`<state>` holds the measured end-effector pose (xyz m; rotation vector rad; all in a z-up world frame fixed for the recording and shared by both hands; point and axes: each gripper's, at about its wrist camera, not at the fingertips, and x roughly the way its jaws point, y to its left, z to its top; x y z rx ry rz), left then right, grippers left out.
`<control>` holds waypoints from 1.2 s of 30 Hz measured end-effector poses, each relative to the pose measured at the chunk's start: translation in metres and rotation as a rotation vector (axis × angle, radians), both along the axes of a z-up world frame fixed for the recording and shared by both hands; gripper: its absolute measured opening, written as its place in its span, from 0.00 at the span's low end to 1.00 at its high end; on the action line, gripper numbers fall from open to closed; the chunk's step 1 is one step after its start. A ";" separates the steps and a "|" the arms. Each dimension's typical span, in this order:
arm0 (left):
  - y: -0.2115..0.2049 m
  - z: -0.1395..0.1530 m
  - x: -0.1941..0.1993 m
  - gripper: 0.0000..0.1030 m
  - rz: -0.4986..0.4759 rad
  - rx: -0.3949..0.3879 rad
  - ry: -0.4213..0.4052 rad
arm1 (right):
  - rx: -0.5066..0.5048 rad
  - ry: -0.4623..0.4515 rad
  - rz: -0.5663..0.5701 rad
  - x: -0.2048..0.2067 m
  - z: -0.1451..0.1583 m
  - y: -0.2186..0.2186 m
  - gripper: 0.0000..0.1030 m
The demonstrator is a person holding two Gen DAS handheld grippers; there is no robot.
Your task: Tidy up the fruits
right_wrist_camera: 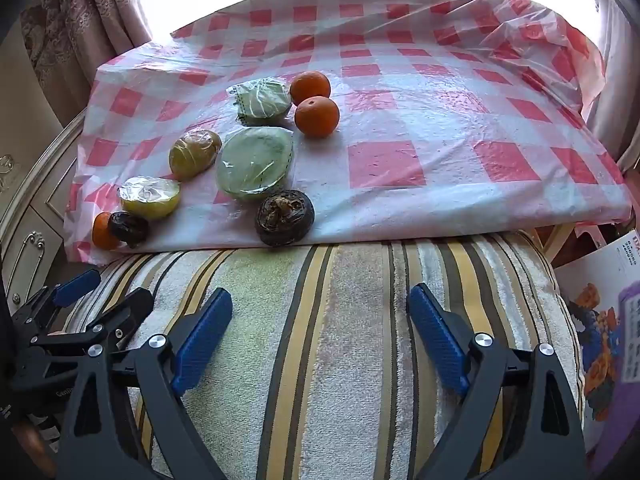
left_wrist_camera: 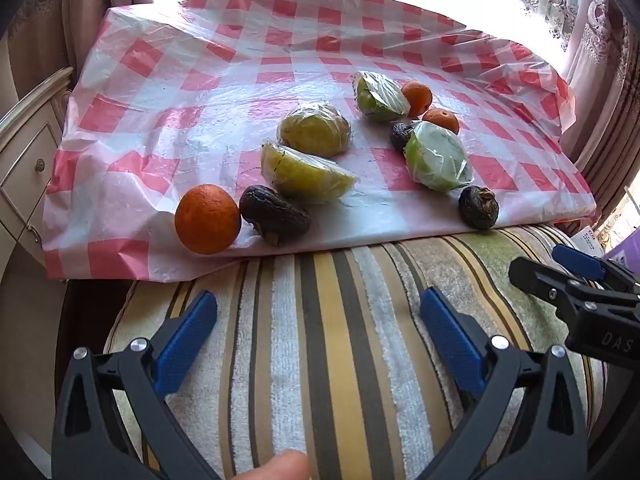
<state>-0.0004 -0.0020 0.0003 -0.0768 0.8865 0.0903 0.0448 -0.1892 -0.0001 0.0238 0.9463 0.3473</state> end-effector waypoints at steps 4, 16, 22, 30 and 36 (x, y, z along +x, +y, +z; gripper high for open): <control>0.000 0.000 0.000 0.99 0.000 -0.024 0.004 | 0.010 0.005 0.000 0.000 0.000 0.001 0.85; 0.005 -0.002 0.002 0.99 0.000 -0.043 0.005 | 0.000 0.002 -0.001 0.000 0.000 0.001 0.85; 0.005 -0.002 0.002 0.99 0.001 -0.045 0.007 | 0.001 0.002 -0.001 0.001 0.000 -0.001 0.85; 0.007 -0.002 0.002 0.99 0.003 -0.050 0.011 | 0.000 0.003 -0.001 0.002 0.000 -0.001 0.85; 0.007 -0.006 0.002 0.99 0.006 -0.051 0.026 | 0.000 0.000 -0.001 0.000 0.000 -0.003 0.85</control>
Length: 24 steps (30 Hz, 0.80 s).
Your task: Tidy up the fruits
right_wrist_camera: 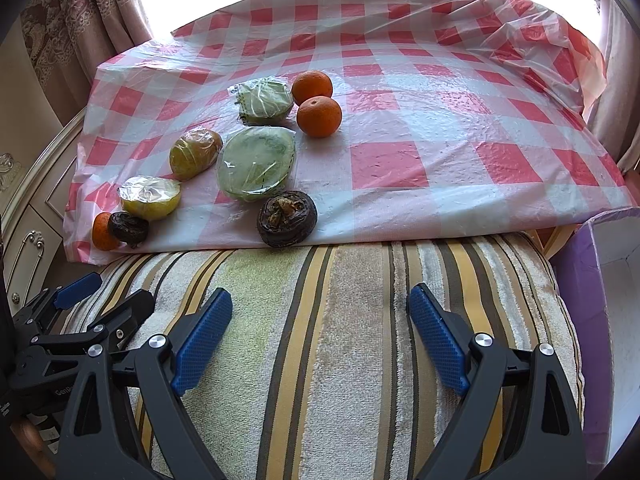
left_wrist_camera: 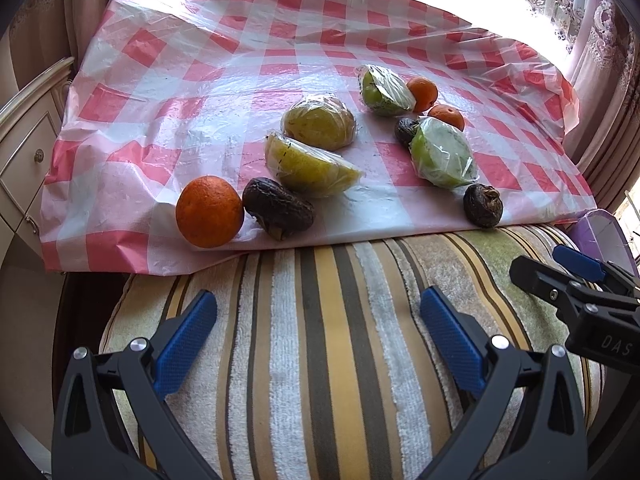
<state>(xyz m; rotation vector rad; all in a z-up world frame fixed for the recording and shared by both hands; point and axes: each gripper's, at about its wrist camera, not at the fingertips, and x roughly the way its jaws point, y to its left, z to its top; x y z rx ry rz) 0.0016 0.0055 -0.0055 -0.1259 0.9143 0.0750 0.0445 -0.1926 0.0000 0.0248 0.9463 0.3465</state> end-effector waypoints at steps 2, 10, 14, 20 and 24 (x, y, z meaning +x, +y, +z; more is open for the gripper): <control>-0.001 0.000 0.000 0.99 -0.001 0.000 0.005 | 0.000 -0.001 0.000 -0.001 0.000 -0.001 0.85; -0.001 0.000 0.001 0.99 -0.001 -0.009 -0.002 | 0.007 -0.017 -0.003 -0.002 -0.001 0.003 0.85; 0.000 0.001 0.001 0.99 0.001 -0.011 -0.004 | 0.003 -0.028 -0.005 -0.001 -0.002 0.002 0.85; 0.002 0.002 0.001 0.99 0.000 -0.012 -0.004 | -0.010 -0.032 -0.004 -0.002 -0.001 0.003 0.85; 0.001 0.002 0.001 0.99 0.000 -0.012 -0.004 | -0.011 -0.034 -0.004 -0.003 -0.001 0.003 0.85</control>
